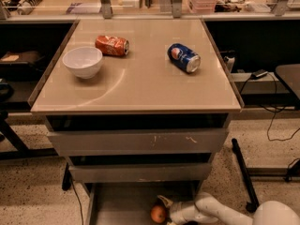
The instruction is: Pick orange from bottom drawer and place on counter
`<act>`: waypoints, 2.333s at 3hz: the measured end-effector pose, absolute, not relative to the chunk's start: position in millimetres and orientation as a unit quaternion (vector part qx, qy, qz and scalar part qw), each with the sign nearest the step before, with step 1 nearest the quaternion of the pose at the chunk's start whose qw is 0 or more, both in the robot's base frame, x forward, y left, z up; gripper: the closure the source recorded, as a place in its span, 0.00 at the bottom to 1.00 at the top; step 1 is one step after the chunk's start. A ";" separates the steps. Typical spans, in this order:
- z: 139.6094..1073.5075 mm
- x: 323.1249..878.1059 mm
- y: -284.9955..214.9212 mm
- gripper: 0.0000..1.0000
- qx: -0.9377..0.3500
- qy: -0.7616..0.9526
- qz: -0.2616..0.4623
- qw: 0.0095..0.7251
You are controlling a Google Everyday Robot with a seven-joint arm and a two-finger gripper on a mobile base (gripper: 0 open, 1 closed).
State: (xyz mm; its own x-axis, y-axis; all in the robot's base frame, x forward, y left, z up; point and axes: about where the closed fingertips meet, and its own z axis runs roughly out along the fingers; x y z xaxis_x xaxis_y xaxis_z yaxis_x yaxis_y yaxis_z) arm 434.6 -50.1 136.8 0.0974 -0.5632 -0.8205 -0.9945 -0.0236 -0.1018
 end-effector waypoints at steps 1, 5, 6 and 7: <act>136.5 435.5 -50.6 0.20 -0.649 0.601 0.301 0.358; 136.3 433.9 -50.3 1.00 -0.648 0.601 0.302 0.357; 151.6 422.3 -51.1 1.00 -0.652 0.596 0.304 0.357; 189.5 414.1 -56.5 1.00 -0.660 0.589 0.289 0.367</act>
Offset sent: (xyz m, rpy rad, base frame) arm 0.0009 -0.0005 -0.0003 -0.0006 -0.0009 -0.0015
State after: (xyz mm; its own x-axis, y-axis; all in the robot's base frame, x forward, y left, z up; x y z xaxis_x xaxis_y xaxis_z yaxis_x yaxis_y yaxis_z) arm 414.1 -56.5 189.5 0.1406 -0.5654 -0.8128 -0.9888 -0.0382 -0.1445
